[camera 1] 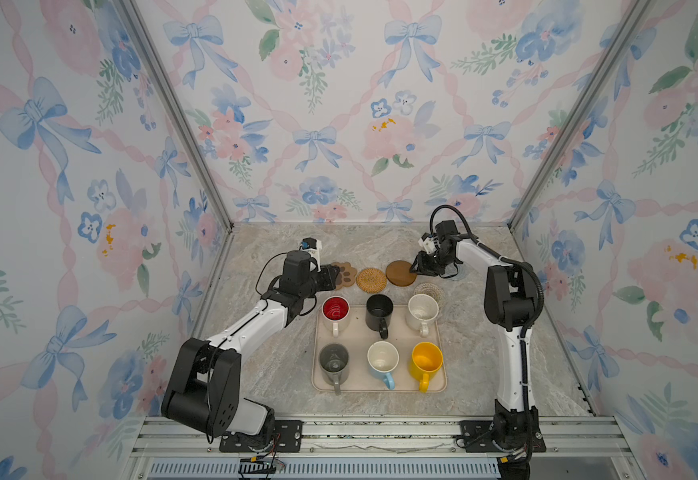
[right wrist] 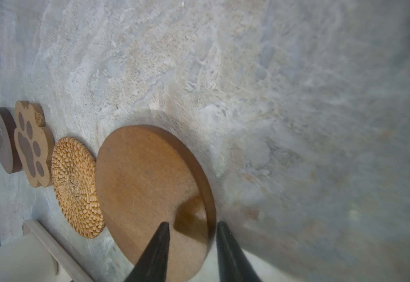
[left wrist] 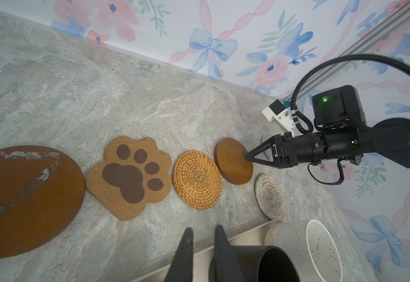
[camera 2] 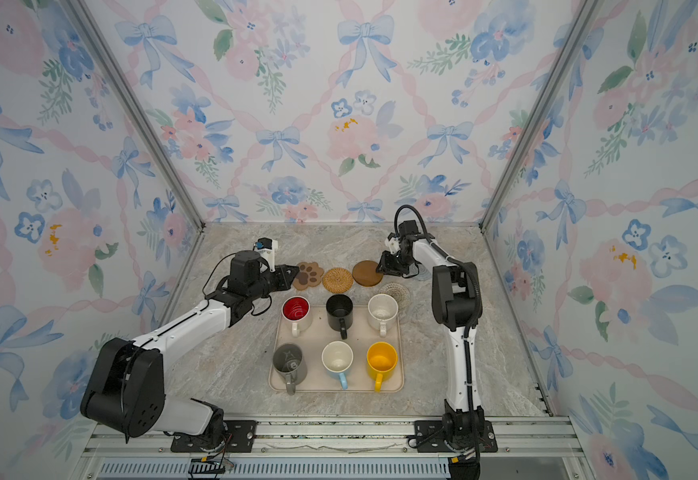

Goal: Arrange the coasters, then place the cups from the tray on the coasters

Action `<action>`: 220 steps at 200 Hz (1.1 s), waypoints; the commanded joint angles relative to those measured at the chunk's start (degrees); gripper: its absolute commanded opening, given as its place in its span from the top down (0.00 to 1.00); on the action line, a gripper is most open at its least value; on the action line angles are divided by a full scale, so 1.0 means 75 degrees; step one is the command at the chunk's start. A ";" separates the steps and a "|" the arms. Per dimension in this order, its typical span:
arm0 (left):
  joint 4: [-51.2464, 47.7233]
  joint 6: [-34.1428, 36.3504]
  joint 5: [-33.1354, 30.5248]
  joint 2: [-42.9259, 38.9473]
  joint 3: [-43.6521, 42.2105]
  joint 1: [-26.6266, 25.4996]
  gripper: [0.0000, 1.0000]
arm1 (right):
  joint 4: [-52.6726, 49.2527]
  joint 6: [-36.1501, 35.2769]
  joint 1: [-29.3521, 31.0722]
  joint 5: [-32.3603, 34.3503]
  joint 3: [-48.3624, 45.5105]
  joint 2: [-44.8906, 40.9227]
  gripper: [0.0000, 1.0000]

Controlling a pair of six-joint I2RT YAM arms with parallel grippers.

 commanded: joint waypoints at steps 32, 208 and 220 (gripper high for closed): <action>0.0183 0.0000 -0.0012 -0.0166 -0.0133 -0.0051 0.86 | -0.0638 -0.0127 0.0088 0.0600 -0.0717 -0.0092 0.65; -0.0140 0.0323 0.0259 0.0813 0.1261 -0.0101 0.85 | 0.0347 0.0217 -0.0428 0.0878 -0.2989 -0.2360 1.00; -0.0173 0.0411 0.0374 0.1128 0.1625 -0.0141 0.85 | 0.0479 0.0297 -0.0384 0.0812 -0.3150 -0.2295 1.00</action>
